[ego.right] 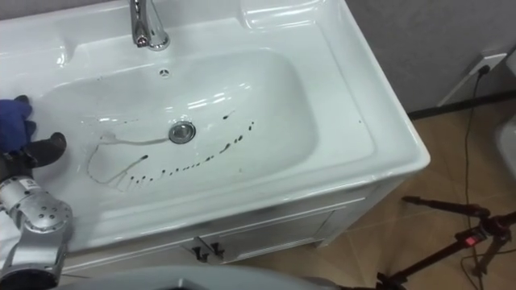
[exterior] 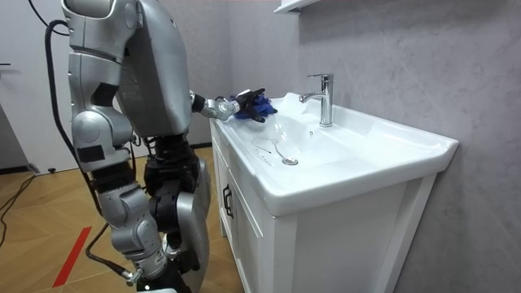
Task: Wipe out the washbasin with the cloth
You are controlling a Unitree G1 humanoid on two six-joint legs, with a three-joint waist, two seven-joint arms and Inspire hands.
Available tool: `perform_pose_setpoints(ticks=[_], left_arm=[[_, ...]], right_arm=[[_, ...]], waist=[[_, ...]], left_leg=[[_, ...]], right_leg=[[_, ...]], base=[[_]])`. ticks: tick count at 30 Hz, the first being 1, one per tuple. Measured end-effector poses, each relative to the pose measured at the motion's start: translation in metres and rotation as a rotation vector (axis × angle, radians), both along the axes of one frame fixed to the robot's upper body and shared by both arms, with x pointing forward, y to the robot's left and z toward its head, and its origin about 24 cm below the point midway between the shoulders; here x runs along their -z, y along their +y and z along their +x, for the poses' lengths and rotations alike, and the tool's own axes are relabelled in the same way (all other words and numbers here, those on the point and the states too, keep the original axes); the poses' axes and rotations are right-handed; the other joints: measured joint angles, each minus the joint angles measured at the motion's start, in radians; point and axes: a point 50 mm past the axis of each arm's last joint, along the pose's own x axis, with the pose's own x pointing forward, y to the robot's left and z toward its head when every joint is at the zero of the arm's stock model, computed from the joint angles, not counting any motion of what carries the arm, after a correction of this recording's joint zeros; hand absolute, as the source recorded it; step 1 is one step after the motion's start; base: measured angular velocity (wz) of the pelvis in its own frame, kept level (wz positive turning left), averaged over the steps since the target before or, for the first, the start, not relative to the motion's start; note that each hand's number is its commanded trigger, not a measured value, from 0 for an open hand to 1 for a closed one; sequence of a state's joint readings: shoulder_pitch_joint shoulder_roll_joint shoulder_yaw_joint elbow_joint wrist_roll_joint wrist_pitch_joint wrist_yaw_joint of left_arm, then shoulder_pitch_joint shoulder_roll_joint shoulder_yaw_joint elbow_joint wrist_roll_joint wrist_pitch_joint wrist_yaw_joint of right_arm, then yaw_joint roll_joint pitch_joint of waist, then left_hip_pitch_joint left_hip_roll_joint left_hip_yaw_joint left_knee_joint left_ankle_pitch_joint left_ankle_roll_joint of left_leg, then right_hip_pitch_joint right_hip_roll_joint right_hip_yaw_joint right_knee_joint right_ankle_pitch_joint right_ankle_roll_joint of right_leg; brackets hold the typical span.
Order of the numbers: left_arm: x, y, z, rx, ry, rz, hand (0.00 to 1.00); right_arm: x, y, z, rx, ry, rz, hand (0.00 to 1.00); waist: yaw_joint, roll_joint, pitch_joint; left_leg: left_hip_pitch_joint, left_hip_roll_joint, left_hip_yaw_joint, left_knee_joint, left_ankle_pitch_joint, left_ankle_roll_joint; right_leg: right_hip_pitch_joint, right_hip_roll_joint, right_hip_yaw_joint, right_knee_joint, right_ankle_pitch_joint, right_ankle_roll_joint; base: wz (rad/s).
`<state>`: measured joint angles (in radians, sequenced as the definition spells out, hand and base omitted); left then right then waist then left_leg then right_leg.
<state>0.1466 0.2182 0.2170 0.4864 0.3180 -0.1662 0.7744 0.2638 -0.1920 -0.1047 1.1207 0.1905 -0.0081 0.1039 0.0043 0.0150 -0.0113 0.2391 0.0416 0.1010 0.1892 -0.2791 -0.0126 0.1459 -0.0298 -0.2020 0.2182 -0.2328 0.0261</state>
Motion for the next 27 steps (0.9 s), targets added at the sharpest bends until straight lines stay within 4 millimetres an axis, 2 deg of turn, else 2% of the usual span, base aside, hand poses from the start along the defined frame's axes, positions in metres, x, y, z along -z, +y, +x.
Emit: perform_pose_setpoints(ticks=[16, 17, 18, 19, 20, 21, 22, 23, 24, 26, 27], left_arm=[[0.011, 0.005, -0.009, -0.01, 0.125, 0.055, 0.0], [0.012, 0.006, -0.009, -0.009, 0.138, 0.065, 0.0], [0.013, 0.006, -0.01, -0.008, 0.145, 0.069, 0.0], [0.015, 0.004, -0.011, -0.001, 0.157, 0.065, 0.0], [0.016, -0.002, -0.007, 0.025, 0.153, 0.059, 0.0], [0.016, -0.005, -0.005, 0.041, 0.149, 0.06, 0.0], [0.019, -0.006, -0.01, 0.046, 0.169, 0.064, 0.0], [0.021, -0.005, -0.015, 0.042, 0.184, 0.071, 0.0], [0.022, -0.004, -0.017, 0.037, 0.192, 0.074, 0.0], [0.024, -0.003, -0.024, 0.018, 0.206, 0.083, 0.0], [0.024, -0.003, -0.024, 0.016, 0.206, 0.082, 0.0]], right_arm=[[0.0, -0.001, -0.002, 0.019, 0.019, 0.006, 0.0], [0.0, -0.001, -0.002, 0.021, 0.023, 0.008, 0.0], [0.0, -0.001, -0.002, 0.021, 0.023, 0.008, 0.0], [0.0, -0.001, -0.002, 0.026, 0.02, 0.009, 0.0], [-0.001, -0.004, -0.003, 0.038, 0.024, 0.0, 0.0], [-0.001, -0.004, -0.006, 0.05, 0.034, -0.003, 0.0], [0.0, -0.005, -0.014, 0.063, 0.07, -0.003, 0.0], [0.0, -0.005, -0.014, 0.055, 0.077, -0.001, 0.0], [0.0, -0.005, -0.013, 0.051, 0.077, 0.0, 0.0], [-0.001, -0.007, -0.012, 0.043, 0.074, -0.01, 0.0], [-0.001, -0.007, -0.011, 0.043, 0.075, -0.011, 0.0]], waist=[[-0.002, 0.013, 0.0009], [-0.003, 0.012, 0.001], [-0.003, 0.007, 0.0018], [-0.011, -0.011, 0.0005], [-0.029, -0.013, 0.0018], [-0.027, -0.014, 0.0028], [-0.002, -0.021, -0.004], [0.019, -0.019, -0.0032], [0.026, -0.019, -0.003], [0.011, -0.011, -0.0019], [0.007, -0.01, -0.0026]], left_leg=[[0.001, -0.002, 0.004, 0.017, 0.013, -0.008], [-0.005, -0.003, 0.005, 0.035, 0.015, -0.012], [-0.019, -0.008, 0.006, 0.065, 0.014, -0.012], [-0.072, -0.025, -0.003, 0.091, -0.003, -0.016], [-0.148, -0.045, 0.0, 0.034, 0.009, -0.014], [-0.181, -0.052, 0.015, 0.019, 0.057, 0.031], [-0.157, -0.056, 0.044, 0.031, 0.08, 0.027], [-0.136, -0.055, 0.046, 0.029, 0.079, 0.028], [-0.128, -0.055, 0.04, 0.028, 0.079, 0.028], [-0.118, -0.064, 0.021, 0.003, 0.079, 0.028], [-0.117, -0.065, 0.022, -0.004, 0.079, 0.028]], right_leg=[[0.016, -0.005, 0.01, -0.001, 0.0, 0.0], [0.018, -0.014, 0.014, -0.002, 0.001, -0.002], [0.022, -0.022, 0.025, -0.003, 0.002, -0.003], [0.03, -0.049, 0.097, -0.013, 0.002, -0.003], [0.026, -0.064, 0.143, -0.012, 0.001, -0.002], [0.026, -0.073, 0.15, -0.009, -0.002, 0.003], [0.019, -0.079, 0.133, 0.004, -0.011, 0.017], [0.025, -0.08, 0.086, 0.001, -0.006, 0.018], [0.034, -0.08, 0.067, -0.002, 0.001, 0.019], [0.066, -0.077, 0.007, -0.043, 0.022, 0.022], [0.065, -0.077, 0.005, -0.05, 0.022, 0.022]], base=[[0.0], [0.05], [0.19], [0.56], [0.67], [0.31], [-0.38], [-0.65], [-0.61], [-0.1], [0.14]])
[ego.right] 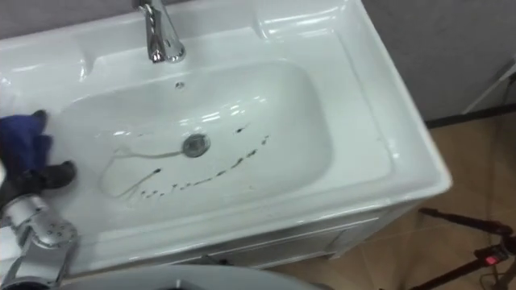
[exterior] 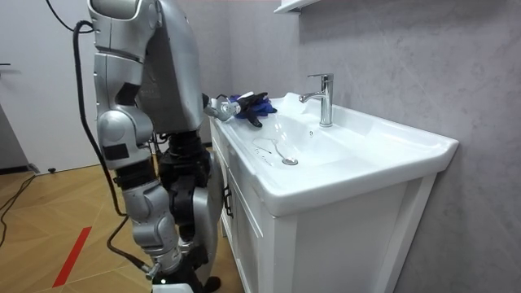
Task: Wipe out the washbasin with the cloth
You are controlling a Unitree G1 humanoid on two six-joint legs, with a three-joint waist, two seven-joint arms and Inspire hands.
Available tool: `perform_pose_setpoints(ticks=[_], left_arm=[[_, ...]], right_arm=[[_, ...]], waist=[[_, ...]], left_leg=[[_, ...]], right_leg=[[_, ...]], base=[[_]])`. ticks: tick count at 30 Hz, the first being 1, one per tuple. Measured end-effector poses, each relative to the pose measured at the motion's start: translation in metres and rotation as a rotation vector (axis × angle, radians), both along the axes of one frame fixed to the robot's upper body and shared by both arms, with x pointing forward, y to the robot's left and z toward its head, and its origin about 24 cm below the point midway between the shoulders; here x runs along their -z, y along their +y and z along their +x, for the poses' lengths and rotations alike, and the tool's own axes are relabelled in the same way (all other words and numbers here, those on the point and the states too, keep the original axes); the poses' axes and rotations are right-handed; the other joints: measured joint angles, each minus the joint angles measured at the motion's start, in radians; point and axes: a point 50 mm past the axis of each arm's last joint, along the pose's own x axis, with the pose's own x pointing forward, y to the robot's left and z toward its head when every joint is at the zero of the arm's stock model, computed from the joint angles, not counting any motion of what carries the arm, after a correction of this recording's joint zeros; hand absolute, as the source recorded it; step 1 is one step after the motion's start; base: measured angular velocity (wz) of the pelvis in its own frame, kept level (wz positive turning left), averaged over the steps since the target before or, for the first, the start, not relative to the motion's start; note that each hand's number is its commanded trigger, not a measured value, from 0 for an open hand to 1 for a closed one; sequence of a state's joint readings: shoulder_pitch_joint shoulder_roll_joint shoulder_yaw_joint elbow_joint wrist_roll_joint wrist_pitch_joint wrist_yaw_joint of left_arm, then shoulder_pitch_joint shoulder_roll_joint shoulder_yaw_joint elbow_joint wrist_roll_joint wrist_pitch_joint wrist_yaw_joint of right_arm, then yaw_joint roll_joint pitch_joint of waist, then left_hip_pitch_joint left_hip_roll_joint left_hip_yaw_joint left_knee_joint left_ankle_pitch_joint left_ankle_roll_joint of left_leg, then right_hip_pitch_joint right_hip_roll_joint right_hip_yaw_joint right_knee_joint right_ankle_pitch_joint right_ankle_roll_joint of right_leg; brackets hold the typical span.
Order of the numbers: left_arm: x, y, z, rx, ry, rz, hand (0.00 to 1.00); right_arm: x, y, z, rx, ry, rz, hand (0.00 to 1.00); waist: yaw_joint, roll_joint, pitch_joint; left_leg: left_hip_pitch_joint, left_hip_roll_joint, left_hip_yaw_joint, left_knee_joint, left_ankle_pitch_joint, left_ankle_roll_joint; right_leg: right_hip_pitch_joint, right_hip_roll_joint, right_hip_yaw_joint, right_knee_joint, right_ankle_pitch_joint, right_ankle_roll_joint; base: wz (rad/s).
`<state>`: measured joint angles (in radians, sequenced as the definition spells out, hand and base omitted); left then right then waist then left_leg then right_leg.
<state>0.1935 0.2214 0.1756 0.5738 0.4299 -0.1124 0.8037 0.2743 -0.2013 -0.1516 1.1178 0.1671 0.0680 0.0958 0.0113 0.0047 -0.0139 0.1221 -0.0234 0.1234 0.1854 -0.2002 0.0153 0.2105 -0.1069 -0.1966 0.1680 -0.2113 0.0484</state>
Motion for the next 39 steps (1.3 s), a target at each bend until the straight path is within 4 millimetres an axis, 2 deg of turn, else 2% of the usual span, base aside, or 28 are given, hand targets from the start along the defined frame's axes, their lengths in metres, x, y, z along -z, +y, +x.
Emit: perform_pose_setpoints(ticks=[8, 13, 15, 19, 20, 21, 22, 26, 34, 39], left_arm=[[0.006, 0.005, -0.007, -0.032, 0.063, 0.008, 0.0], [0.008, 0.011, -0.012, -0.063, 0.091, 0.014, 0.0], [0.009, 0.013, -0.013, -0.068, 0.11, 0.016, 0.0], [0.011, 0.015, -0.016, -0.083, 0.141, 0.014, 0.0], [0.011, 0.015, -0.017, -0.082, 0.147, 0.01, 0.38], [0.012, 0.015, -0.017, -0.081, 0.149, 0.007, 0.63], [0.012, 0.015, -0.017, -0.079, 0.151, 0.003, 1.0], [0.015, 0.015, -0.019, -0.08, 0.169, -0.005, 1.0], [0.013, 0.024, -0.026, -0.109, 0.17, 0.063, 1.0], [0.012, 0.029, -0.03, -0.115, 0.188, 0.108, 1.0]], right_arm=[[0.0, -0.001, -0.007, -0.009, 0.071, 0.023, 0.0], [0.001, -0.001, -0.005, -0.011, 0.073, 0.028, 0.0], [0.001, -0.001, -0.003, -0.01, 0.079, 0.03, 0.0], [0.001, -0.002, -0.005, -0.004, 0.102, 0.031, 0.0], [0.0, -0.002, -0.006, -0.003, 0.107, 0.029, 0.0], [0.0, -0.002, -0.006, -0.002, 0.111, 0.028, 0.0], [0.0, -0.002, -0.007, 0.0, 0.12, 0.027, 0.0], [0.0, -0.002, -0.008, 0.002, 0.136, 0.028, 0.0], [0.0, -0.002, -0.01, 0.01, 0.151, 0.033, 0.0], [0.0, -0.004, -0.015, 0.007, 0.189, 0.011, 0.0]], waist=[[-0.007, 0.009, -0.0012], [-0.009, 0.01, -0.0016], [-0.014, 0.01, -0.002], [-0.035, 0.015, -0.0056], [-0.036, 0.017, -0.0072], [-0.036, 0.018, -0.008], [-0.036, 0.018, -0.0103], [-0.036, 0.017, -0.0194], [-0.031, 0.016, -0.0206], [-0.026, 0.018, -0.0258]], left_leg=[[0.033, 0.004, 0.002, -0.019, 0.0, 0.0], [0.046, 0.007, 0.002, -0.019, 0.0, 0.0], [0.045, 0.009, 0.0, -0.019, 0.0, 0.0], [0.045, 0.01, 0.001, -0.02, -0.002, -0.003], [0.046, 0.01, 0.001, -0.02, -0.003, -0.003], [0.046, 0.01, 0.001, -0.02, -0.003, -0.003], [0.046, 0.01, 0.001, -0.02, -0.003, -0.004], [0.051, 0.01, 0.003, -0.018, -0.003, -0.004], [0.067, 0.011, -0.003, -0.018, -0.002, -0.004], [0.067, 0.012, -0.021, -0.018, -0.002, -0.004]], right_leg=[[0.011, 0.003, -0.014, 0.0, -0.005, 0.007], [0.016, 0.004, -0.032, -0.001, -0.006, 0.009], [0.016, 0.005, -0.055, -0.001, -0.006, 0.009], [0.014, 0.005, -0.059, -0.002, -0.01, 0.009], [0.013, 0.005, -0.059, -0.001, -0.011, 0.01], [0.013, 0.005, -0.059, -0.001, -0.011, 0.01], [0.013, 0.004, -0.059, -0.001, -0.012, 0.01], [0.016, 0.004, -0.059, 0.003, -0.012, 0.01], [0.031, 0.006, -0.058, 0.003, -0.024, 0.003], [0.031, 0.008, -0.057, 0.005, -0.028, 0.002]], base=[[-0.09], [-0.21], [-0.13], [-0.03], [-0.04], [0.0], [0.0], [0.0], [-0.02], [0.0]])
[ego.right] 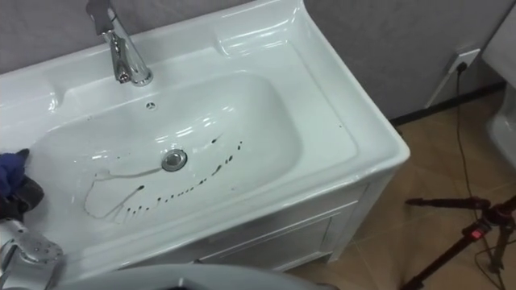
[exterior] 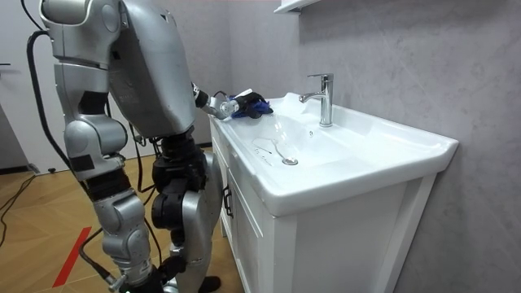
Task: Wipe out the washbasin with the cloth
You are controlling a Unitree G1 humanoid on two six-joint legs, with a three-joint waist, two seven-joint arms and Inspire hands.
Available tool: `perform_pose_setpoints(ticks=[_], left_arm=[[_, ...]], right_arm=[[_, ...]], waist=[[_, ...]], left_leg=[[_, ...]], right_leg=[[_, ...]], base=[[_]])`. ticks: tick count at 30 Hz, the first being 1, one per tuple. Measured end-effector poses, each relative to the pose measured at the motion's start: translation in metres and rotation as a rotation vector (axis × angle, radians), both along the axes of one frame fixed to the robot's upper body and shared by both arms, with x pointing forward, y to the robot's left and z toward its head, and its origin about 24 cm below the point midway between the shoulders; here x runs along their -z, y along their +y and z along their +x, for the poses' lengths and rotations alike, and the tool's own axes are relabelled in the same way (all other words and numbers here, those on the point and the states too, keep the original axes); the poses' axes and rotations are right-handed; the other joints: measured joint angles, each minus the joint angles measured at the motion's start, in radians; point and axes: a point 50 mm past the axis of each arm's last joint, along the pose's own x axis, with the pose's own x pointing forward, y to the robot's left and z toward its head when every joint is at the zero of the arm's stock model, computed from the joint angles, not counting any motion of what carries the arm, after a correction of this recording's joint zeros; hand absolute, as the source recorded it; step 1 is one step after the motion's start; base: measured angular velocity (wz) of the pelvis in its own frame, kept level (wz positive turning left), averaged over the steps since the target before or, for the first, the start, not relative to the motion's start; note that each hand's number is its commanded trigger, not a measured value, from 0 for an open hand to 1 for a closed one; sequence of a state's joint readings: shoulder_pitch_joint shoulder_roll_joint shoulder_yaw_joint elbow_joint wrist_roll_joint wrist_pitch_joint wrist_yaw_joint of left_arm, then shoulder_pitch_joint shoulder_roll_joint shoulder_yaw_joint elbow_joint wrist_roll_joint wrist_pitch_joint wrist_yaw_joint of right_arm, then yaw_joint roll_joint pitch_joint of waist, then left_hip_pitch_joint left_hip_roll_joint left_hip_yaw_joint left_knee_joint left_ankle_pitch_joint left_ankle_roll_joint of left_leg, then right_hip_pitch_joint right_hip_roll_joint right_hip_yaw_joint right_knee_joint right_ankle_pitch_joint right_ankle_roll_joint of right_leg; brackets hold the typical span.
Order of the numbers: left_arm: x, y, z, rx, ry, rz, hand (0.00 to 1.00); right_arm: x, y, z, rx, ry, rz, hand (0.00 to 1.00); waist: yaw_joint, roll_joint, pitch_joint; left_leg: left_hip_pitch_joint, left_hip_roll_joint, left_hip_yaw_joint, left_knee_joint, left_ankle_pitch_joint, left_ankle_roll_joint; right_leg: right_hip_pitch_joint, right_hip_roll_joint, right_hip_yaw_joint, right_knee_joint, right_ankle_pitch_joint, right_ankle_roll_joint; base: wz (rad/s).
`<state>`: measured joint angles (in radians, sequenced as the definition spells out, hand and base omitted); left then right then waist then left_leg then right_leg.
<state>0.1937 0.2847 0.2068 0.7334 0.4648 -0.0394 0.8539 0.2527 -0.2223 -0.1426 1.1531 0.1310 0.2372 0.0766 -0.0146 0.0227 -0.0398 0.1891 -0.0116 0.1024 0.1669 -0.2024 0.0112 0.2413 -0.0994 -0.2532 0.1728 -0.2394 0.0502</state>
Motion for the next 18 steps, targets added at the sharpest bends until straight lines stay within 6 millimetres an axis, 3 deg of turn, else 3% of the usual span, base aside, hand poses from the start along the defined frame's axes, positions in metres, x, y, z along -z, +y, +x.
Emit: perform_pose_setpoints(ticks=[18], left_arm=[[-0.0036, 0.0046, -0.0007, -0.015, -0.018, 0.022, 1.0]], right_arm=[[-0.0021, -0.0062, -0.0036, -0.016, 0.03, -0.05, 0.0]], waist=[[0.013, 0.001, -0.0026]], left_leg=[[-0.003, 0.001, -0.024, 0.0, 0.001, -0.001]], right_leg=[[-0.002, 0.003, -0.002, 0.002, -0.006, -0.005]], base=[[0.0]])
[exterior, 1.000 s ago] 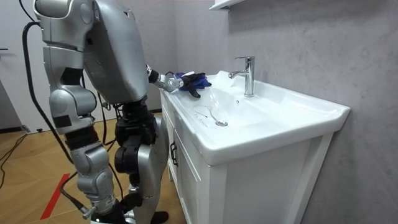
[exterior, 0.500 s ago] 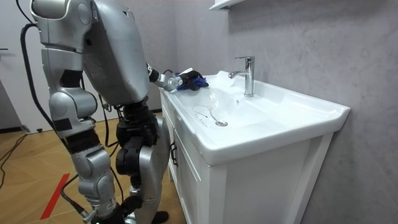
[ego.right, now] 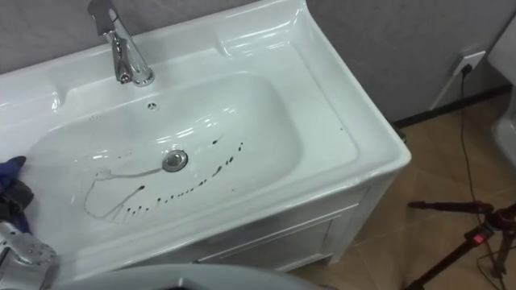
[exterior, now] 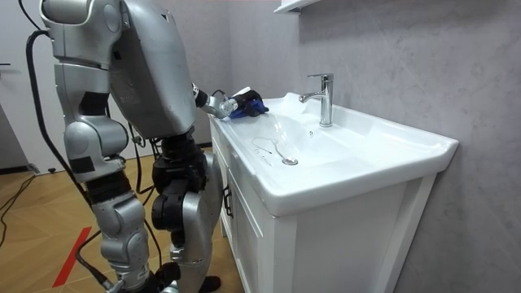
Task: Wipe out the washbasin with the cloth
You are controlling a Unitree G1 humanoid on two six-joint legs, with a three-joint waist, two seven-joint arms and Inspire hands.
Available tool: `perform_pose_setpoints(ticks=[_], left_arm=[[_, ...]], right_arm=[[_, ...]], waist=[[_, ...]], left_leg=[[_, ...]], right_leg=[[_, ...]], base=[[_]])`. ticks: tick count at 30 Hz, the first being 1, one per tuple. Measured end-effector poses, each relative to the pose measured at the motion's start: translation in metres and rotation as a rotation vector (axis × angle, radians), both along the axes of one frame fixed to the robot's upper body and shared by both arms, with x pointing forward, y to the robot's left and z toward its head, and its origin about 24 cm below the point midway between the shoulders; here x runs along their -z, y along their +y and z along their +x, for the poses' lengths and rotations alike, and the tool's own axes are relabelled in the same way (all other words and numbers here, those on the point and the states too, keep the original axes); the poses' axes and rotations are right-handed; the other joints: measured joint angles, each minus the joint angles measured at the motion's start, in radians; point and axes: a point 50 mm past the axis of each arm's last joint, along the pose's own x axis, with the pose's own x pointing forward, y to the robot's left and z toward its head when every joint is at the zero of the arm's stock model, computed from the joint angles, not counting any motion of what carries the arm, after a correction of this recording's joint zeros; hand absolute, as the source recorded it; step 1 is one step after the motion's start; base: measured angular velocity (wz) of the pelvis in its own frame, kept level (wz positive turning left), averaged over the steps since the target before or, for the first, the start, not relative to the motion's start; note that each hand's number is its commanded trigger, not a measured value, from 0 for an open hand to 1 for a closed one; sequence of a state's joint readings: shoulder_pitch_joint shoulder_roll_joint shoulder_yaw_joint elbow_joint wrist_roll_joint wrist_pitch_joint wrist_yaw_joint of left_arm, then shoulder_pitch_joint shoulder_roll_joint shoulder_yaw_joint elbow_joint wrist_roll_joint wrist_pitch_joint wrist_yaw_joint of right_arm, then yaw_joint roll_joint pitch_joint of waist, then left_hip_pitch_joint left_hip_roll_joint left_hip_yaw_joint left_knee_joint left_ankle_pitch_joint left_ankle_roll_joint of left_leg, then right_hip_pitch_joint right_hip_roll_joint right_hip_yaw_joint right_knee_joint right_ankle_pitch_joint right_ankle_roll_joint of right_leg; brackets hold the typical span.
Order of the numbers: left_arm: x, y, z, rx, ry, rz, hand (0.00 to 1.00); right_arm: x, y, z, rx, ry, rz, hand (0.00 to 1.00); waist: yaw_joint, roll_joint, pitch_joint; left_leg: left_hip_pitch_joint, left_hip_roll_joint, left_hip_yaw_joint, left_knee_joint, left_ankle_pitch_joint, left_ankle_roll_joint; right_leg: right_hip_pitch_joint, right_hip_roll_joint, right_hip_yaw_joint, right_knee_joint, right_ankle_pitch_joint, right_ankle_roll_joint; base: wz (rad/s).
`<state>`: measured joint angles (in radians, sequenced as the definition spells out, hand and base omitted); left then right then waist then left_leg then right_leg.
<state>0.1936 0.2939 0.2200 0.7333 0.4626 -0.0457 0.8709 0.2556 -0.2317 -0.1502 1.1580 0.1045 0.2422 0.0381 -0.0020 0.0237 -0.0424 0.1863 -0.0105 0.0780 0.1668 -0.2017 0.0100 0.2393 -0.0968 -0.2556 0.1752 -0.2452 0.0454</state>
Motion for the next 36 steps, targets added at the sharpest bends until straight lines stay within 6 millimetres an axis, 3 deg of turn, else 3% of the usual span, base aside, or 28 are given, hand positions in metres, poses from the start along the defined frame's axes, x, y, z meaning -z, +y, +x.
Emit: perform_pose_setpoints(ticks=[12, 26, 30, 35, 36], left_arm=[[0.0, 0.0, 0.0, -0.005, -0.006, -0.012, 1.0], [-0.006, -0.003, 0.011, 0.024, -0.061, -0.017, 1.0], [-0.009, -0.005, 0.016, 0.034, -0.088, -0.021, 1.0], [-0.023, -0.016, 0.037, 0.081, -0.199, -0.051, 1.0], [-0.025, -0.017, 0.039, 0.087, -0.208, -0.054, 1.0]], right_arm=[[0.0, 0.001, 0.004, -0.023, -0.005, 0.011, 0.0], [0.001, 0.0, 0.033, -0.057, -0.132, -0.006, 0.0], [0.001, 0.002, 0.041, -0.049, -0.197, 0.015, 0.0], [0.002, 0.005, 0.044, -0.05, -0.235, 0.046, 0.0], [0.001, 0.005, 0.045, -0.05, -0.241, 0.049, 0.0]], waist=[[-0.008, -0.002, -0.0007], [-0.02, -0.02, 0.0023], [-0.02, -0.021, 0.0134], [-0.024, -0.031, 0.0293], [-0.023, -0.031, 0.0293]], left_leg=[[0.002, -0.001, 0.003, 0.0, 0.0, 0.0], [-0.021, -0.003, 0.0, 0.002, 0.0, -0.001], [-0.03, -0.004, 0.0, 0.002, 0.0, -0.001], [-0.09, -0.005, -0.011, 0.04, -0.009, -0.007], [-0.094, -0.005, -0.011, 0.04, -0.01, -0.007]], right_leg=[[-0.002, -0.003, -0.005, 0.01, -0.001, 0.001], [-0.012, -0.008, -0.052, 0.009, -0.007, 0.003], [-0.014, -0.008, -0.057, 0.009, -0.007, 0.003], [-0.038, -0.006, -0.078, -0.002, -0.004, 0.005], [-0.042, -0.006, -0.078, -0.002, -0.004, 0.005]], base=[[0.0], [0.09], [0.08], [0.25], [0.07]])
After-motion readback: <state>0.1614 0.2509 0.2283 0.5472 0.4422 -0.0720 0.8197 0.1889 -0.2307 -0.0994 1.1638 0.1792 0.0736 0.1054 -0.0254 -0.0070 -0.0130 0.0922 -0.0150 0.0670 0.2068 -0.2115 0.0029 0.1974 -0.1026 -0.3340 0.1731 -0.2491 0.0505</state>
